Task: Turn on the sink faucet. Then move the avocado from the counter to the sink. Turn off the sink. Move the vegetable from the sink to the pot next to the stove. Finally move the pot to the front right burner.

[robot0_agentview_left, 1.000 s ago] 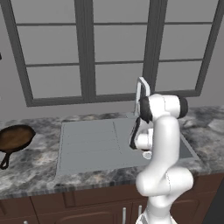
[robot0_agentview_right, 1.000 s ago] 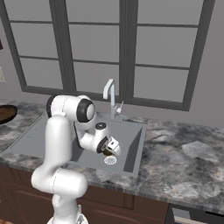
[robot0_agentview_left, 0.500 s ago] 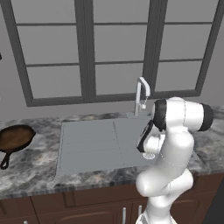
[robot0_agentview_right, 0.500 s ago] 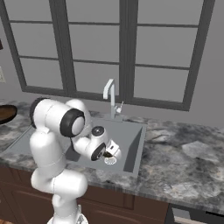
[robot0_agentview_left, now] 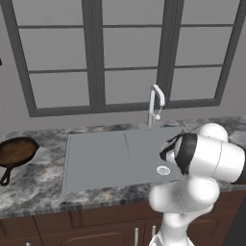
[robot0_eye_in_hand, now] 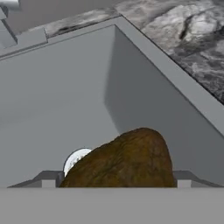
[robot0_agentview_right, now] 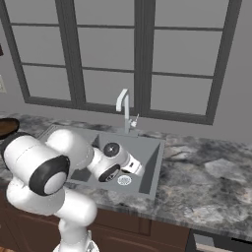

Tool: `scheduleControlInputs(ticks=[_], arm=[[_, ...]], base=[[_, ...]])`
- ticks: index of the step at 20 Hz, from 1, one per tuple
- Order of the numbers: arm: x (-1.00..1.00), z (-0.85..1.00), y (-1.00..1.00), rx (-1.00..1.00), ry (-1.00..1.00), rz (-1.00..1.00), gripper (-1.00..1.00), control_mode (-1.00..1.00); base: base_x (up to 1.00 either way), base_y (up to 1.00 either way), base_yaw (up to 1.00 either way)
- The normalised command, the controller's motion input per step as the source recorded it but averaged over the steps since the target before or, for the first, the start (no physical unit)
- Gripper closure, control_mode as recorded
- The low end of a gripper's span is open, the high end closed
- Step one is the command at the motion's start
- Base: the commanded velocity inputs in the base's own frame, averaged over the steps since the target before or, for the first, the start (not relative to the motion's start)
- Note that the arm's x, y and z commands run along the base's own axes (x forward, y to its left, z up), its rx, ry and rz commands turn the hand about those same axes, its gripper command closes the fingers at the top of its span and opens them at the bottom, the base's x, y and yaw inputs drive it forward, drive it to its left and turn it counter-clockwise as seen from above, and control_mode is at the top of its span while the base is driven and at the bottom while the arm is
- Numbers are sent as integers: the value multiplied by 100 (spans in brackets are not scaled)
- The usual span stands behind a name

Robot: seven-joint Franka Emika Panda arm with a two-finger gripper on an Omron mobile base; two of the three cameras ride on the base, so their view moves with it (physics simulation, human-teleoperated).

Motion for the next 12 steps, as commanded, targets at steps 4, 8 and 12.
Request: scheduleControlInputs(ticks=[4, 8, 12], arm=[[-5, 100, 0, 0, 3, -5, 100, -100], [-14, 100, 0, 0, 7, -6, 100, -100], [-38, 86, 0, 0, 6, -6, 100, -100]], base=[[0, 0, 0], [0, 0, 0], [0, 0, 0]])
